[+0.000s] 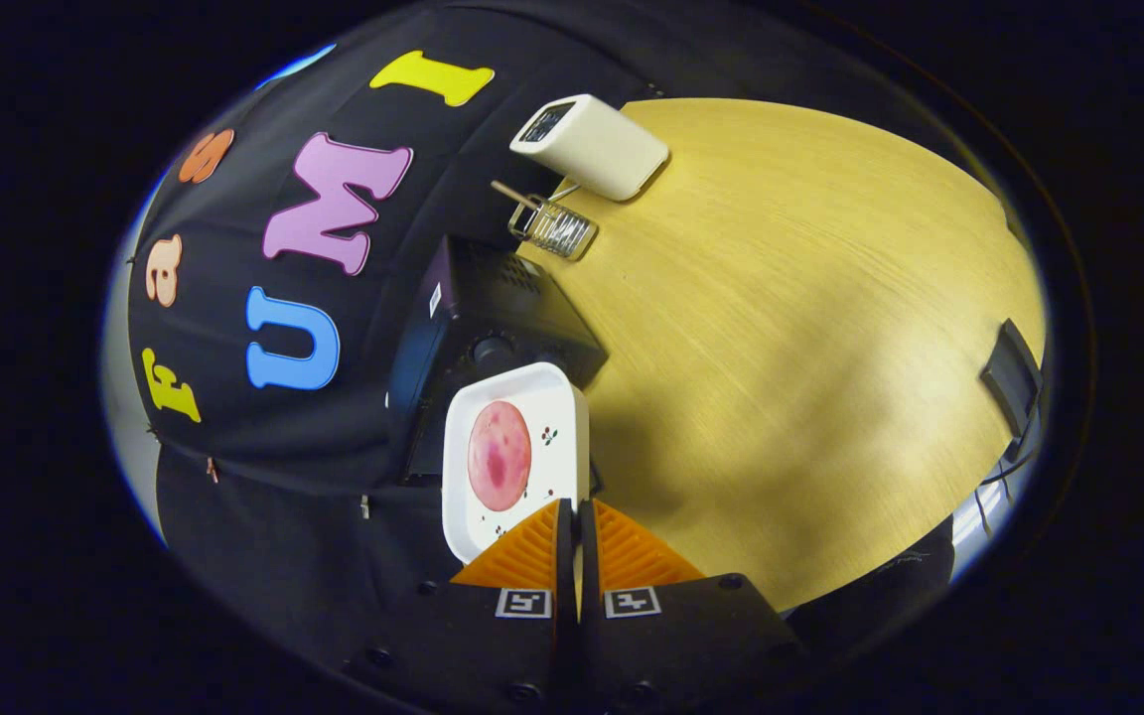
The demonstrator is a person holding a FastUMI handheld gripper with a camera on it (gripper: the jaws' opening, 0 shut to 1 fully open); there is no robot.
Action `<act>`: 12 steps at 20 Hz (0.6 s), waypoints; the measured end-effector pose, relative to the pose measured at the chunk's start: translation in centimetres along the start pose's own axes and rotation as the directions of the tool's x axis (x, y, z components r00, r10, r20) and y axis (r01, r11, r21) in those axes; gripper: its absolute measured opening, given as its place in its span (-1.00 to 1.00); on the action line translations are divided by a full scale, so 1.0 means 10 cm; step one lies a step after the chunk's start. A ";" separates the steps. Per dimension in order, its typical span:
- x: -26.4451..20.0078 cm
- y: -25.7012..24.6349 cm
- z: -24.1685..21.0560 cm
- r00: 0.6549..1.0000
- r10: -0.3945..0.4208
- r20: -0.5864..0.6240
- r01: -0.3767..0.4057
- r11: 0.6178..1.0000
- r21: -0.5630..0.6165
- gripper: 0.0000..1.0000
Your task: Open the toaster oven, put the food inside, and close the toaster oven door.
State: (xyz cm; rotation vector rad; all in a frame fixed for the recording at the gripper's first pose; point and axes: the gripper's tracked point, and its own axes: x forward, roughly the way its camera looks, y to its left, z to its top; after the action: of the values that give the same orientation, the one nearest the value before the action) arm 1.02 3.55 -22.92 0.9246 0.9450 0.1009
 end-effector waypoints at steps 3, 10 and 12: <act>0.25 0.18 -0.16 0.999 -0.013 -0.033 0.011 0.998 -0.054 -0.89; 0.88 0.43 -0.49 0.997 -0.047 -0.066 0.044 0.998 -0.055 -0.90; 1.06 0.54 -0.50 0.999 -0.037 -0.037 0.035 0.999 -0.037 -0.90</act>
State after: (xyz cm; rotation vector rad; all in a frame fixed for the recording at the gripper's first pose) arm 5.50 14.88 -27.18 0.8743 0.9912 0.1050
